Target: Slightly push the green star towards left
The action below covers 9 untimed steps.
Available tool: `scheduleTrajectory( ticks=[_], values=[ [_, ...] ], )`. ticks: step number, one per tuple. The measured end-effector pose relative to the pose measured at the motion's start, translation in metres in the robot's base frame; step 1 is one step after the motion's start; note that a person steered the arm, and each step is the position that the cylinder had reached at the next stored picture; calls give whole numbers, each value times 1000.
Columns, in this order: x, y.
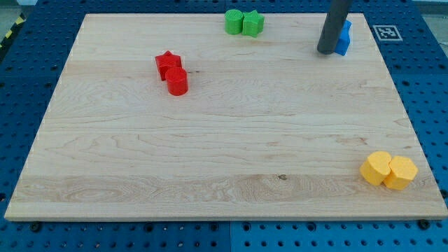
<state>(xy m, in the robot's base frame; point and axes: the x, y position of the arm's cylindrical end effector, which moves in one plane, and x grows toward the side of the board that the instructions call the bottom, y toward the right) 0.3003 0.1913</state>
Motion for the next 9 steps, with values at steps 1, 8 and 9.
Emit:
scheduleTrajectory(
  ticks=[1, 8, 9],
  values=[
    [-8, 0],
    [-83, -117],
    [-94, -129]
  ],
)
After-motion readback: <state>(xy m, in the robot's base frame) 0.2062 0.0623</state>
